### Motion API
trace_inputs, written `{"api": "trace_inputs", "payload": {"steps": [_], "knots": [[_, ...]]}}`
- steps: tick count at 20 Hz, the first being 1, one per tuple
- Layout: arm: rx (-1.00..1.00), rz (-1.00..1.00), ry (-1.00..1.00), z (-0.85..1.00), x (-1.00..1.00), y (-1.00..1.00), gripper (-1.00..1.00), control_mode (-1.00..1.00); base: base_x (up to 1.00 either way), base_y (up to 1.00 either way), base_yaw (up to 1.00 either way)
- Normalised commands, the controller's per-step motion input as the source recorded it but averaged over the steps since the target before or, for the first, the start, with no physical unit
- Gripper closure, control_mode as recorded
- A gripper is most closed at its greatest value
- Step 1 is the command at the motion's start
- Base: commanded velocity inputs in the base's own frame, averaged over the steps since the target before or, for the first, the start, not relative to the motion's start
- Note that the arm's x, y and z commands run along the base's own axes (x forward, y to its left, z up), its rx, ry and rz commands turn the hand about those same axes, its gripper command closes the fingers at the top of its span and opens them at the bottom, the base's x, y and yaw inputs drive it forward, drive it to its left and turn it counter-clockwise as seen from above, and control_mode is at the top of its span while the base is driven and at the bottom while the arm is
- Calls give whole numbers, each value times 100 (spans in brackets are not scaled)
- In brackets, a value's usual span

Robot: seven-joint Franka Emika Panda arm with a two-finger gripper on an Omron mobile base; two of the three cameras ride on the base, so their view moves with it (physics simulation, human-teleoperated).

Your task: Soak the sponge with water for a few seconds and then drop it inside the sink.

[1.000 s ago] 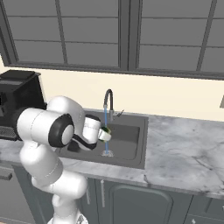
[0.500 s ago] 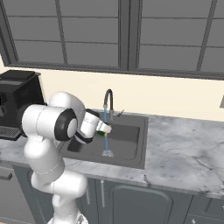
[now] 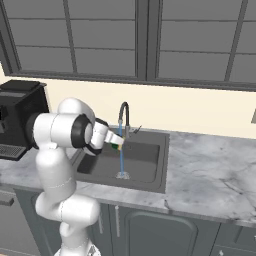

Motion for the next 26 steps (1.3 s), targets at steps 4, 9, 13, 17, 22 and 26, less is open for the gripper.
{"api": "trace_inputs", "payload": {"steps": [4,9,13,17,22,26], "knots": [[0,-7,-1,-9,19,0,100,-100,0,0,0],[0,-6,-12,-32,18,0,100,-100,0,0,0],[0,-5,-19,-33,20,0,100,-100,0,0,0],[0,-5,-14,-26,8,-4,100,-100,0,0,0],[3,-2,0,0,3,-22,100,-100,0,0,0],[6,-3,1,0,2,-11,100,-100,0,0,0]]}}
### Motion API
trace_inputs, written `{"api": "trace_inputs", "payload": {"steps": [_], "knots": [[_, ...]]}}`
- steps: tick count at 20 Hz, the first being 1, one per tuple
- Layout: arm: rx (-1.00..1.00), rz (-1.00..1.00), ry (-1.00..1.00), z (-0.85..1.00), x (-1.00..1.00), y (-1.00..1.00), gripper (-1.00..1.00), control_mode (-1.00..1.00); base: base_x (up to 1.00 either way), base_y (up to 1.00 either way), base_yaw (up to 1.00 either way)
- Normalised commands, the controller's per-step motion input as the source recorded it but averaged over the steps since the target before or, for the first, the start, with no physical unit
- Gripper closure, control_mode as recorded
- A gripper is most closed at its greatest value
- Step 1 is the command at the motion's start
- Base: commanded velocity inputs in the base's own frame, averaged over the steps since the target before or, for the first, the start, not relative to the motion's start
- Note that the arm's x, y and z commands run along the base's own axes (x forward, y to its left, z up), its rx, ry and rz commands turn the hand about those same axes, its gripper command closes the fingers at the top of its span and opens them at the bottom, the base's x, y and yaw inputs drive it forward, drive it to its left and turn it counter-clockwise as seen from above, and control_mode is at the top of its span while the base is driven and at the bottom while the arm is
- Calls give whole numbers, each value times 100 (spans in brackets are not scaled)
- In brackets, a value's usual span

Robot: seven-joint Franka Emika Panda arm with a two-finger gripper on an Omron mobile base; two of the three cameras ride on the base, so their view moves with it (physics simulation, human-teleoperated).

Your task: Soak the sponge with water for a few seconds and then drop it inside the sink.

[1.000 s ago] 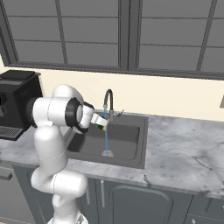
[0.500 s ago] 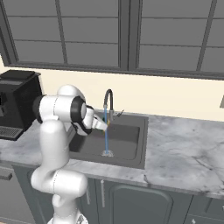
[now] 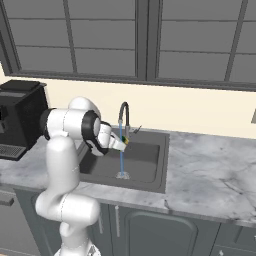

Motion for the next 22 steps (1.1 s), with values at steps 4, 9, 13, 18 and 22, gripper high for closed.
{"api": "trace_inputs", "payload": {"steps": [4,9,13,18,22], "knots": [[3,-1,-4,0,-44,1,100,-100,0,0,0],[0,0,-13,1,-42,31,100,-100,0,0,0],[0,-3,-6,1,-7,19,100,-100,0,0,0],[0,0,0,0,0,0,100,-100,0,0,0],[0,-4,0,-4,0,-12,100,-100,0,0,0]]}}
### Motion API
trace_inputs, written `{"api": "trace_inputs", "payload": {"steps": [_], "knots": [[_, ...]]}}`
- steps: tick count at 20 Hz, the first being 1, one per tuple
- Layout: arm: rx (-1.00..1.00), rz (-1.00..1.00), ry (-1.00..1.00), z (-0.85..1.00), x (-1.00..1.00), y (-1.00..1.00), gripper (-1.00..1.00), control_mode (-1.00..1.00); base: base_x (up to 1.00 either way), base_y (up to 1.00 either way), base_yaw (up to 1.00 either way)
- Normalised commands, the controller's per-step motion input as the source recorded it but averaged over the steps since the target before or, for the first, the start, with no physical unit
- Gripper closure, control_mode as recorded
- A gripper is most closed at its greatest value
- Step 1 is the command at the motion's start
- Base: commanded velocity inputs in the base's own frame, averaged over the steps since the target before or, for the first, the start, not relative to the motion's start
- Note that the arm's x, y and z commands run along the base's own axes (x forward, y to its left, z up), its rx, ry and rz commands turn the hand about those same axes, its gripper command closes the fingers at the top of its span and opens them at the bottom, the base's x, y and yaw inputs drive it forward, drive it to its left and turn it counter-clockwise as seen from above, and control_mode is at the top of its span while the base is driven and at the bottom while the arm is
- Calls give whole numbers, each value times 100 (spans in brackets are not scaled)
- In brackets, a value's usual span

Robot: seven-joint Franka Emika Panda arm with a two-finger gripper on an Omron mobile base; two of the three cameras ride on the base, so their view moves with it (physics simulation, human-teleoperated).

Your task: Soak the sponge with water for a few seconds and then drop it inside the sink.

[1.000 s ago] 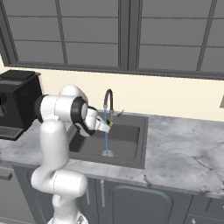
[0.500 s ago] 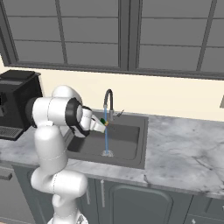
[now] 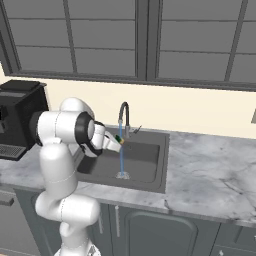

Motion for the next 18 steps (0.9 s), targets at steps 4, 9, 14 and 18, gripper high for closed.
{"api": "trace_inputs", "payload": {"steps": [4,9,14,18], "knots": [[0,-5,0,-13,0,-17,100,-100,0,0,0],[0,-1,0,0,0,0,100,-100,0,0,0],[1,0,0,0,-16,0,100,-100,0,0,0],[12,5,2,8,-36,0,100,-100,0,0,0]]}}
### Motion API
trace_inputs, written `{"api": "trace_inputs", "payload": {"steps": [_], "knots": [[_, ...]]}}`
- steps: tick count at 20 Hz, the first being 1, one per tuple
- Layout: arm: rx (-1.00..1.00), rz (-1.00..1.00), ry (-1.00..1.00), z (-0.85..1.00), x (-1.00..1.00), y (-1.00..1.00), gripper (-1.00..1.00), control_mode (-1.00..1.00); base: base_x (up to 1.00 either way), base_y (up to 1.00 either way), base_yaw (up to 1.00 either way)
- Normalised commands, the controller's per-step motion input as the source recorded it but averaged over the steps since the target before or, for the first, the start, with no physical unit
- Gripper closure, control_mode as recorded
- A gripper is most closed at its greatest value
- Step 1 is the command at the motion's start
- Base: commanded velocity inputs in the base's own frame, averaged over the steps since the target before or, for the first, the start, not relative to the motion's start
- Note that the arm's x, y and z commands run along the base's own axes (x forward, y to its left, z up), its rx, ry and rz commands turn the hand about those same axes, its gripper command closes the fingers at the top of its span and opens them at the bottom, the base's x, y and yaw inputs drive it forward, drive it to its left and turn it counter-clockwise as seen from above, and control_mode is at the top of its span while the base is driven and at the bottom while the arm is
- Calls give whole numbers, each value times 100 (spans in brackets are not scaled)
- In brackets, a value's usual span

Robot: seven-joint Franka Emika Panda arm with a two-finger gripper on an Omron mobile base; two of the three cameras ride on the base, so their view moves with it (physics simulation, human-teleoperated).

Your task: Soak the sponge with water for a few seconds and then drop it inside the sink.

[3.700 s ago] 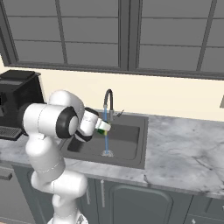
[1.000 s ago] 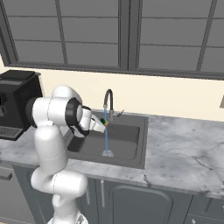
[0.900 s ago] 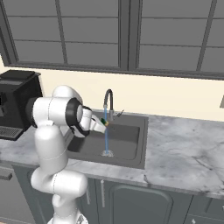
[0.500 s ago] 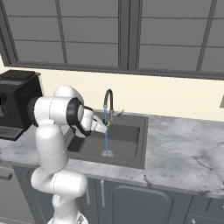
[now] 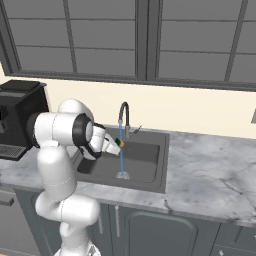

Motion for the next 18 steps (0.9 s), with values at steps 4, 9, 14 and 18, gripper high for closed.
{"api": "trace_inputs", "payload": {"steps": [4,9,14,18], "knots": [[17,7,8,16,-13,0,100,-100,0,0,0],[12,8,5,35,-10,10,100,-100,0,0,0],[3,12,2,43,-16,32,100,-100,0,0,0],[0,14,1,48,-21,44,100,-100,0,0,0]]}}
